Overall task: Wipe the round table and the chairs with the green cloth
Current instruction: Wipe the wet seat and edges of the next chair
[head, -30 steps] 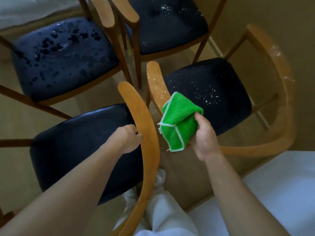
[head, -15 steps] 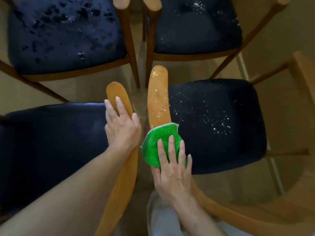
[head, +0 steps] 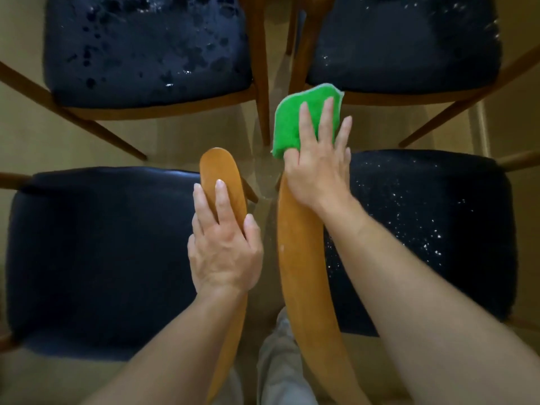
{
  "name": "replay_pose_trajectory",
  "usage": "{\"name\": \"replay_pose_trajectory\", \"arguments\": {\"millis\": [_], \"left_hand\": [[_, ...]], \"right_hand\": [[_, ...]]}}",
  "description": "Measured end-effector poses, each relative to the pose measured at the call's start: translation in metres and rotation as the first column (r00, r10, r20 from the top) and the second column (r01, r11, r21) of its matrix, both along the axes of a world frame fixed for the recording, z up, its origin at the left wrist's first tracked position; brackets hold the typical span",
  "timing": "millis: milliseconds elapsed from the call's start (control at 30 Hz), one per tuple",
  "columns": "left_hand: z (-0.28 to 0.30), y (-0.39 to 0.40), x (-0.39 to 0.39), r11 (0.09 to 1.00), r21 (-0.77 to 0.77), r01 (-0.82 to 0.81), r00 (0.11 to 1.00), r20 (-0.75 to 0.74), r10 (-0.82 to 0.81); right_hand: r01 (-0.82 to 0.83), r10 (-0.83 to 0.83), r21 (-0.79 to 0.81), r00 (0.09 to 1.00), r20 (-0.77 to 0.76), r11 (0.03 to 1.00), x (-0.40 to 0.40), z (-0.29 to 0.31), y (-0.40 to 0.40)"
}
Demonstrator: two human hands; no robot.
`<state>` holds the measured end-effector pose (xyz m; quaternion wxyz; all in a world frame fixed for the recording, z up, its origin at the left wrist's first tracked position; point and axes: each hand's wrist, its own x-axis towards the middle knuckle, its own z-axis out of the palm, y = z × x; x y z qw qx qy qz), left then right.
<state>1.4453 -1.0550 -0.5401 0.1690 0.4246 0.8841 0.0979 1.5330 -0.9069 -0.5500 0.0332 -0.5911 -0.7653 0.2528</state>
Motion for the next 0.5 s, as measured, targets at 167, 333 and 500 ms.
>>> {"name": "replay_pose_trajectory", "arguments": {"millis": [167, 333, 500], "left_hand": [[-0.002, -0.001, -0.001, 1.0, -0.001, 0.002, 1.0, -0.016, -0.002], [-0.001, 0.0, -0.002, 1.0, -0.005, 0.014, 1.0, -0.012, -0.014], [-0.001, 0.0, -0.001, 1.0, 0.002, 0.011, 1.0, -0.028, -0.011]], "right_hand": [[-0.129, 0.128, -0.01, 0.99, -0.054, 0.992, 0.016, 0.002, -0.033], [-0.258, 0.258, -0.146, 0.966, -0.025, 0.955, 0.066, 0.014, -0.154], [-0.212, 0.216, -0.109, 0.976, 0.02, 0.971, 0.066, 0.022, -0.194]]}}
